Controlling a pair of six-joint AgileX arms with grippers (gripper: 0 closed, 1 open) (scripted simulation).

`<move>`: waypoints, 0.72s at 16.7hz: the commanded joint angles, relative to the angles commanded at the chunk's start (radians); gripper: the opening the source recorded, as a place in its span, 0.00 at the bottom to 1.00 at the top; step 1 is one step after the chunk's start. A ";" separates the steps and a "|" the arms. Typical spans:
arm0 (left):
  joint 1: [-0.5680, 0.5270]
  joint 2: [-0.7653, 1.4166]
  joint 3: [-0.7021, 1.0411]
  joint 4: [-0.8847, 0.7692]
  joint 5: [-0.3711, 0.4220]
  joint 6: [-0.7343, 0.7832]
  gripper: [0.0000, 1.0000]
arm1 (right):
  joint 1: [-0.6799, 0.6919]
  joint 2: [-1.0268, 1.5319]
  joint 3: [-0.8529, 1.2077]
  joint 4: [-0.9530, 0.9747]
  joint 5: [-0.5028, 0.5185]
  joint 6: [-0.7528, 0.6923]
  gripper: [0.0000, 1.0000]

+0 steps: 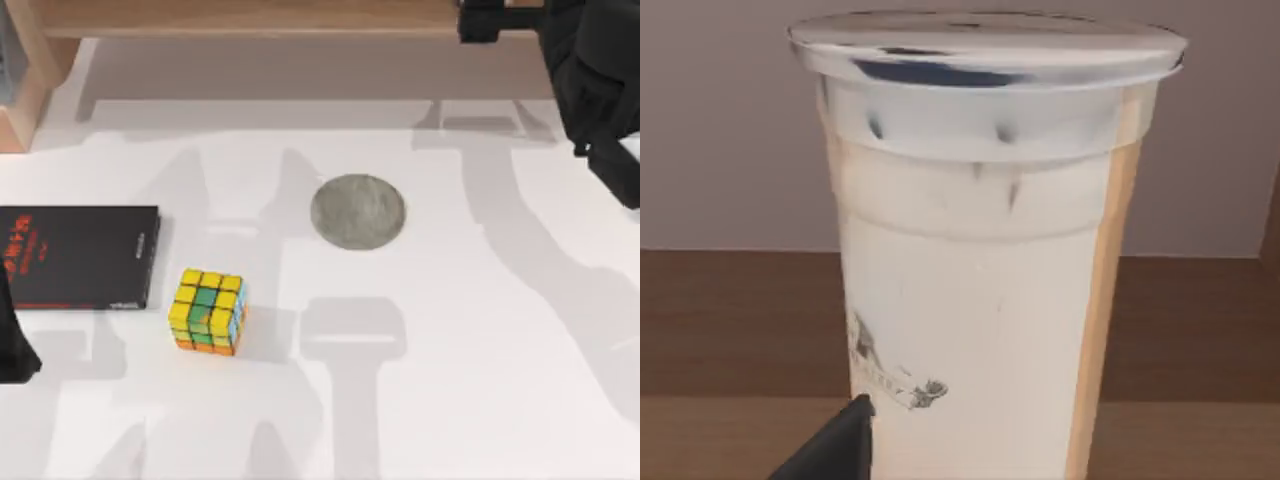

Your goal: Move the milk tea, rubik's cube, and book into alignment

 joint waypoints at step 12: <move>0.000 0.000 0.000 0.000 0.000 0.000 1.00 | 0.026 0.159 0.116 0.054 0.029 0.001 1.00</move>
